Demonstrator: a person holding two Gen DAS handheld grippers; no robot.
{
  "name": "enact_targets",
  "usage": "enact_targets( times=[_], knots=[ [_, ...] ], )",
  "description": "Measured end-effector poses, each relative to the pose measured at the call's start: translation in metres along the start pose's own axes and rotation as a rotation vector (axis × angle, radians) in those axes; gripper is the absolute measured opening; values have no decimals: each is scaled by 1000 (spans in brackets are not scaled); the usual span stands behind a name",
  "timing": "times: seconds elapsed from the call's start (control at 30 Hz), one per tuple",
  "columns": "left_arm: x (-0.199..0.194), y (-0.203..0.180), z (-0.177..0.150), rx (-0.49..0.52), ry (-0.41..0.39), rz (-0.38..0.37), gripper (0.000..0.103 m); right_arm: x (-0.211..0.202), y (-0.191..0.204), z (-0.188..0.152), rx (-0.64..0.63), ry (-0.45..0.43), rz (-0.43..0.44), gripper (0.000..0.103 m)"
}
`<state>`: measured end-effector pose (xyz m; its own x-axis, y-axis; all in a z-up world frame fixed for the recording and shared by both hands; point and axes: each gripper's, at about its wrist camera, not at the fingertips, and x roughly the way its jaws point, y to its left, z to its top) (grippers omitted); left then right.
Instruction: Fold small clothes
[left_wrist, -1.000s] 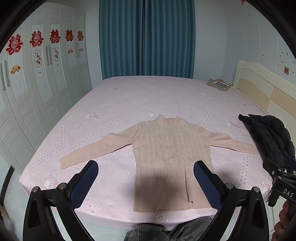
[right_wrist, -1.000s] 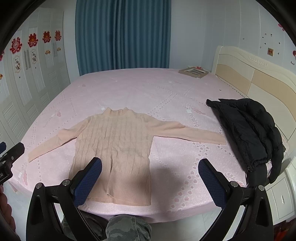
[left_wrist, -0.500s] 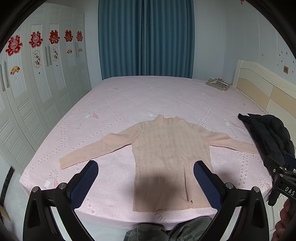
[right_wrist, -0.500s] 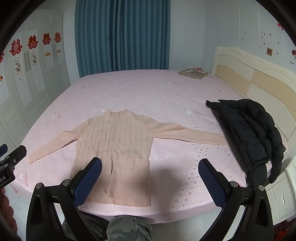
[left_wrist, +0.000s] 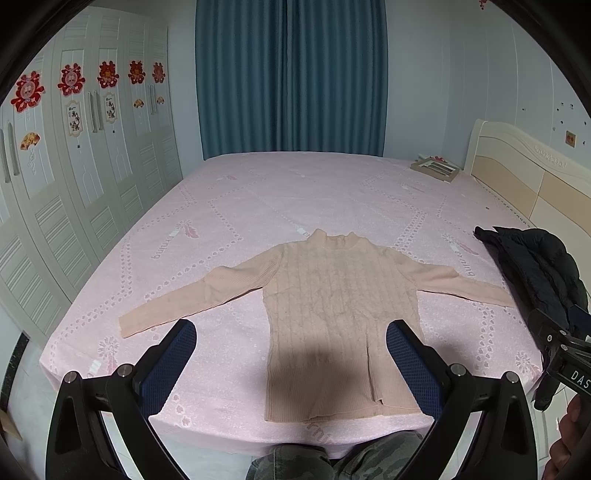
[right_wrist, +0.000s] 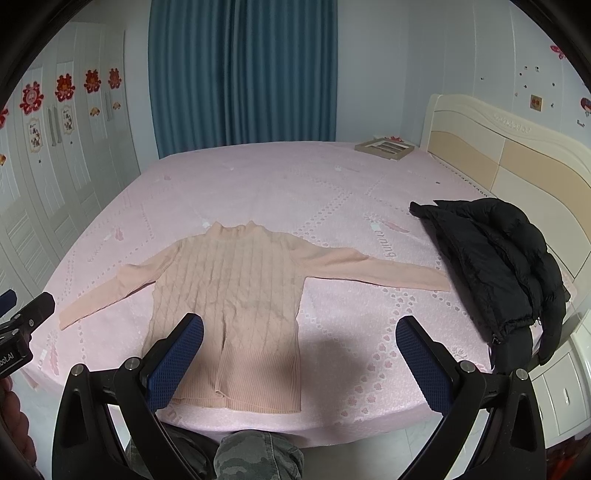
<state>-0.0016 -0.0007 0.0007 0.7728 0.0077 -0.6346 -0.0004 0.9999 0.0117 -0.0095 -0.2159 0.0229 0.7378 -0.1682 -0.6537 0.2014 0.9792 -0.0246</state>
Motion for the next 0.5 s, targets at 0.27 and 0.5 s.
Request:
enact_targets(
  times=[0.27,0.5],
  knots=[
    [-2,-1,3,-4,-1,0,103,-1,-2,1,9,0,6,102],
    [-4,2,4,-13,-3,-7,103,-2,-3,3,16,-2,14,102]
  ],
)
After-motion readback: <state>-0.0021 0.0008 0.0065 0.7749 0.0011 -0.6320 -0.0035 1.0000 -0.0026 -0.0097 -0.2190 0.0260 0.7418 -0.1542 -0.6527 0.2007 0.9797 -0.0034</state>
